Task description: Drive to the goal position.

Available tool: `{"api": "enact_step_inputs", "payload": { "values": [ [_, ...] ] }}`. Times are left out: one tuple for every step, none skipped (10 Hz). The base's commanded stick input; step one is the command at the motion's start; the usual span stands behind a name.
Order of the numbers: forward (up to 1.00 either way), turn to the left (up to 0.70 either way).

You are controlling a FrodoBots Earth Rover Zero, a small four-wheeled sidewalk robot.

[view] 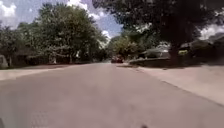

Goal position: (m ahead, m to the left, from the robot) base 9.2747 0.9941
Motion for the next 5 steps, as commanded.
{"api": "enact_step_inputs", "payload": {
  "values": [
    [0.85, 0.00],
    [0.85, 0.00],
    [0.85, 0.00],
    [0.85, 0.00],
    [0.85, 0.00]
  ]
}}
